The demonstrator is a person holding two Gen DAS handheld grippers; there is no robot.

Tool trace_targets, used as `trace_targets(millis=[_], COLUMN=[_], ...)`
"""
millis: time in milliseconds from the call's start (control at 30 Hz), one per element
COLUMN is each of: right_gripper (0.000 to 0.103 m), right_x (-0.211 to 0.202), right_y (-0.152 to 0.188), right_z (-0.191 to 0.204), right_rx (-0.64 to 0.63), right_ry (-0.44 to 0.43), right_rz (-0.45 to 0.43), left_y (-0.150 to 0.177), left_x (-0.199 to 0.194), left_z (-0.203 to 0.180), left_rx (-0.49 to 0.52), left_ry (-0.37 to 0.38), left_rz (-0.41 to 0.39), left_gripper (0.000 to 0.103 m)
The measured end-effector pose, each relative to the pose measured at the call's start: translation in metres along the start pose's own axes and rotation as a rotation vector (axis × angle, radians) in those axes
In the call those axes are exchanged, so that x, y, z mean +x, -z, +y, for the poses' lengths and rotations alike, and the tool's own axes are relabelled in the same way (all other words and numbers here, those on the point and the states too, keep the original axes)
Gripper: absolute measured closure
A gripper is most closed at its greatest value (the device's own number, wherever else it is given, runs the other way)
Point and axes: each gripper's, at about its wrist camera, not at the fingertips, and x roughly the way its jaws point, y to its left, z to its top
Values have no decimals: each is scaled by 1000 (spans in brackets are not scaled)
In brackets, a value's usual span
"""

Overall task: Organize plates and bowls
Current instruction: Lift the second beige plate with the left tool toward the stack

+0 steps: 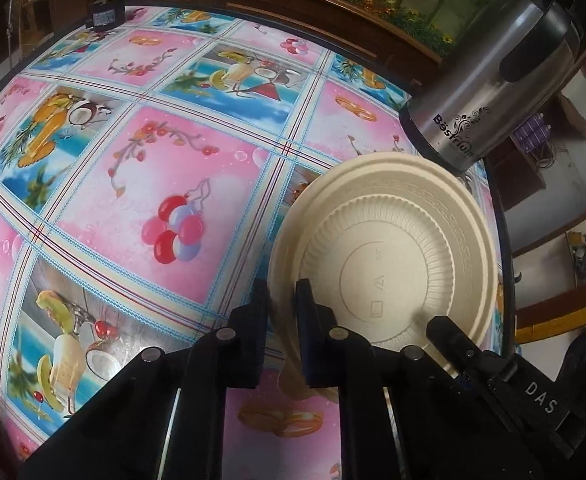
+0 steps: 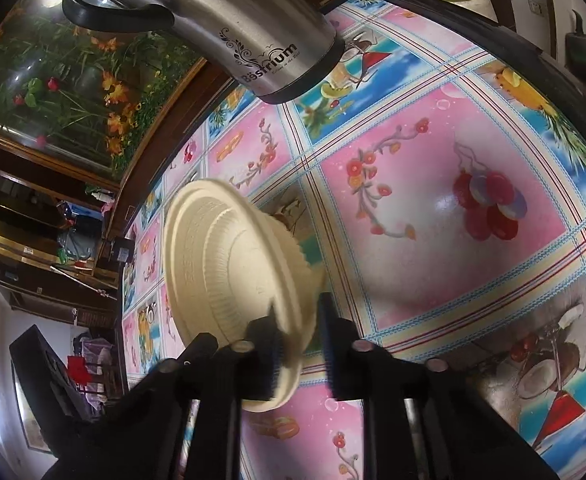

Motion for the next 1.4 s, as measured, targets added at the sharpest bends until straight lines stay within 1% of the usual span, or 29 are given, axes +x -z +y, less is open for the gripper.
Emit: trace_targets(millis=[133, 267, 433, 600, 733, 900, 1167, 1400], right_gripper=[89, 90, 90, 90, 91, 91, 91, 91], right_x=[-4, -12, -23, -35, -49, -68, -94, -109], right_y=[5, 13, 24, 40, 58, 86, 131, 167], right_z=[0, 0, -1, -4, -6, -5, -3, 6], right_rx=[-2, -9, -11, -21, -36, -71, -115, -153], right_ry=[1, 3, -3, -13, -16, -13, -13, -4], right_rz=[4, 11, 12, 20, 24, 15, -3, -20], left_y=[0, 4, 19, 39, 58, 81, 107, 127], left_x=[-5, -13, -27, -45, -63, -87, -116, -136], left_z=[7, 11, 13, 15, 18, 25, 42, 62], left_rx=[-19, -18, 9, 44, 82, 127, 177, 198], left_ry=[43, 64, 59, 34, 14, 9, 17, 30], left_rz=[25, 35, 24, 10, -9, -41, -85, -113], left_gripper=[94, 94, 94, 94, 93, 93, 93, 93])
